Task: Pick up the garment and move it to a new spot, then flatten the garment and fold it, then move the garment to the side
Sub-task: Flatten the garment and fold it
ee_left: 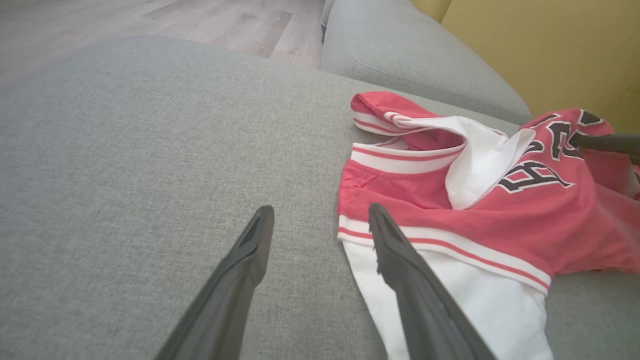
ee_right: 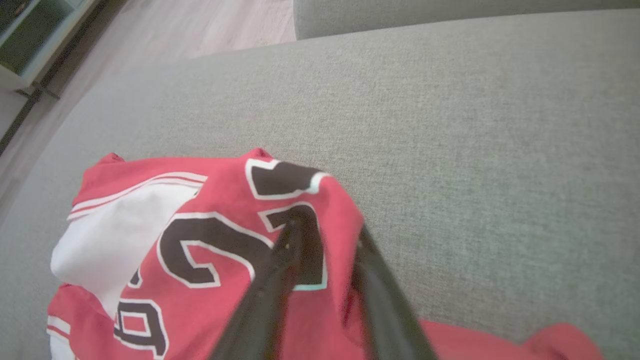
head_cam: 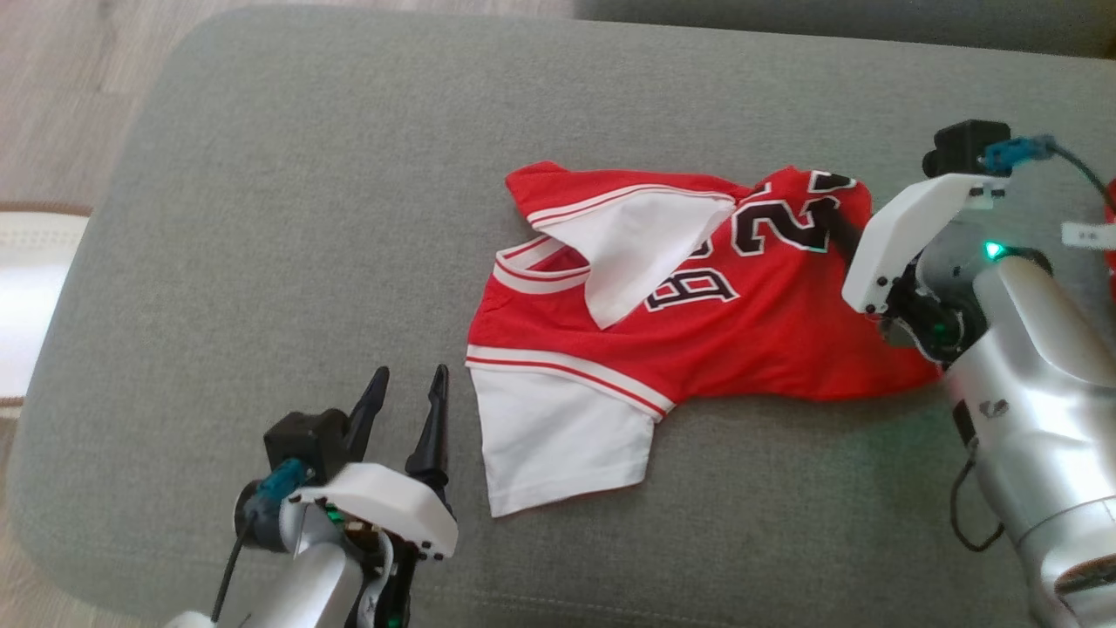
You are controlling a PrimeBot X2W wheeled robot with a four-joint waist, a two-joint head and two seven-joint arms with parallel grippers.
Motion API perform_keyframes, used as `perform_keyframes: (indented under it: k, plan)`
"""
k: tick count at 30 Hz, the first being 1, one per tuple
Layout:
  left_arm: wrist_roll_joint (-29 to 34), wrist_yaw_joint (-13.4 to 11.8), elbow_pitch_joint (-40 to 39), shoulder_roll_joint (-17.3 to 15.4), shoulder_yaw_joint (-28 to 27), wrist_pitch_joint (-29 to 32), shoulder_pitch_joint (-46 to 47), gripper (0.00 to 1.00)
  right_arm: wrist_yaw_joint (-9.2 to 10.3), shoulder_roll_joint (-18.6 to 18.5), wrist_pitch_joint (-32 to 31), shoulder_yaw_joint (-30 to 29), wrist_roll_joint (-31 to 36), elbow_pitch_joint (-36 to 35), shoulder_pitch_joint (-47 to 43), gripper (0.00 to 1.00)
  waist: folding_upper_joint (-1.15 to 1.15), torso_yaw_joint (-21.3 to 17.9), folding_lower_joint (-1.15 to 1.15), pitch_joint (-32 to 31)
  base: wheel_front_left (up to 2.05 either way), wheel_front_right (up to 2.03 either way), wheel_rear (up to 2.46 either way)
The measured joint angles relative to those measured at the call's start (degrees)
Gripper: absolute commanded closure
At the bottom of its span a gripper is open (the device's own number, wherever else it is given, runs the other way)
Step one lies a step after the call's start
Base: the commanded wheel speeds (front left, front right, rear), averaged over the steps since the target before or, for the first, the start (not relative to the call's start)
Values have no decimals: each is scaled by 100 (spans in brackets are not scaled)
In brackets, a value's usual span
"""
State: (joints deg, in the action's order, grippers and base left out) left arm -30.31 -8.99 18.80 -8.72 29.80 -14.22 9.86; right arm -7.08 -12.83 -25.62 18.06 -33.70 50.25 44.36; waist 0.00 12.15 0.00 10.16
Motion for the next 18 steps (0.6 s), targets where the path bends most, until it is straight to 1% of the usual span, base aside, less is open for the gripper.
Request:
perform_keyframes:
  k: [2,4,7,10,13,16,18]
  plan:
    - [0,-1,21,-1,-21,0,-1,0,0,69,302,-1,-57,124,1,0,0,-37,0,-29,0,0,0]
    - [0,0,22,-2,-43,0,-1,0,0,87,748,-13,-145,113,2,0,0,-80,0,-64,0,0,0]
    - [0,-1,21,-3,-66,0,-1,0,0,55,1518,-56,-331,-92,9,0,0,-152,0,-128,0,0,0]
    - [0,-1,20,-13,-81,-1,-22,0,0,-74,2037,-94,-464,-332,-4,0,0,-245,0,-201,0,0,0]
    - [0,-1,20,-21,-83,-1,-45,0,0,-292,2238,-221,-547,-516,-171,0,0,-348,0,-291,0,0,0]
    - [0,-2,3,-32,-86,-1,-77,0,0,-563,2227,-397,-545,-628,-612,0,0,-447,0,-367,0,0,0]
    - [0,-3,-20,-35,-86,-2,-136,0,0,-701,2107,-510,-455,-693,-1015,0,0,-501,0,-394,0,0,0]
